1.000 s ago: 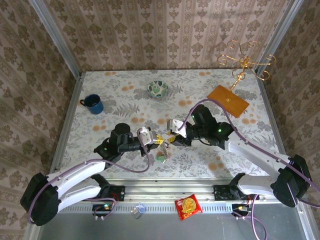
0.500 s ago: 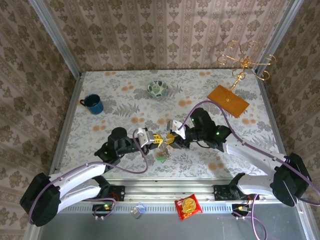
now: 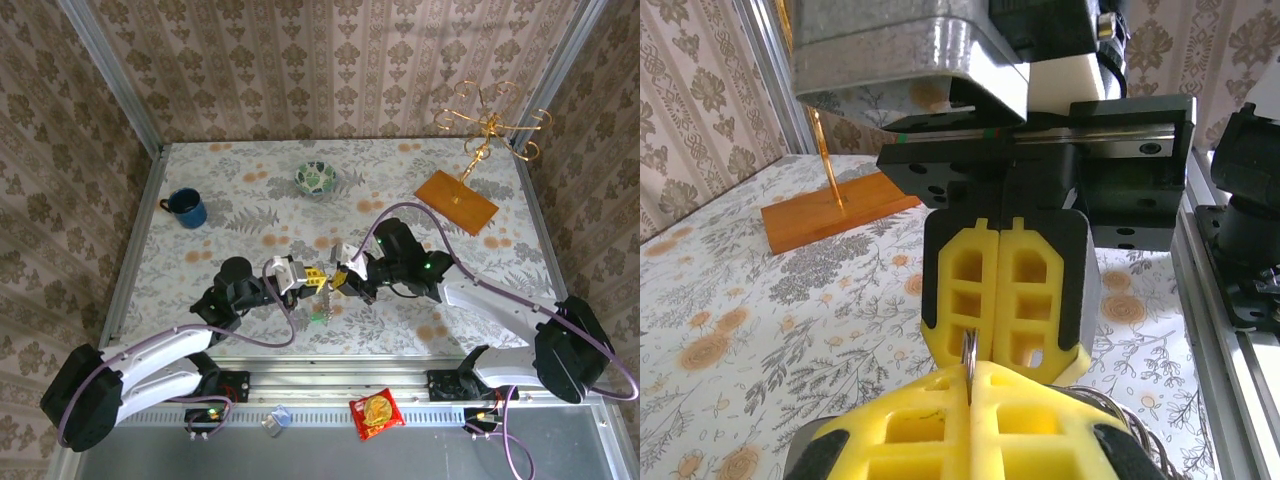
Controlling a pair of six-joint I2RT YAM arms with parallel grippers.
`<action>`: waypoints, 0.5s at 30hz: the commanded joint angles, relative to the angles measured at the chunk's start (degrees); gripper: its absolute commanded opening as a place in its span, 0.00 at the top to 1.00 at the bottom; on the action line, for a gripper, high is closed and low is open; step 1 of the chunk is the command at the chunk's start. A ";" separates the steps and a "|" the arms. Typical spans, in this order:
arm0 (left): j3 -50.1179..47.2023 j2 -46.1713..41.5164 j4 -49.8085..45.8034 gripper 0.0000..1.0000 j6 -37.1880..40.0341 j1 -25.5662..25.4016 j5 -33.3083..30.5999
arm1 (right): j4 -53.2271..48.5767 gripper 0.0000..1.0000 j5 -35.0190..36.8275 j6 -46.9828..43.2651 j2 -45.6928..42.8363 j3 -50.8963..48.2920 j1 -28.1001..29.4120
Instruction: Put the keys on the keyring
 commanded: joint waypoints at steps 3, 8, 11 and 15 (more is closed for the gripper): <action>-0.22 0.07 5.67 1.00 -1.10 0.33 0.54 | -0.40 0.99 -1.67 -0.50 2.01 2.29 1.12; -0.44 -0.99 4.34 1.00 -0.46 0.29 0.35 | -1.55 0.99 0.24 -1.62 -0.05 1.53 0.78; -0.51 -1.11 4.19 1.00 -0.53 0.28 0.54 | -2.17 0.94 1.08 -1.77 -0.73 1.26 0.42; -0.54 -1.31 4.00 1.00 -0.45 0.28 0.72 | -1.30 0.76 1.75 -1.19 -2.27 0.27 -0.10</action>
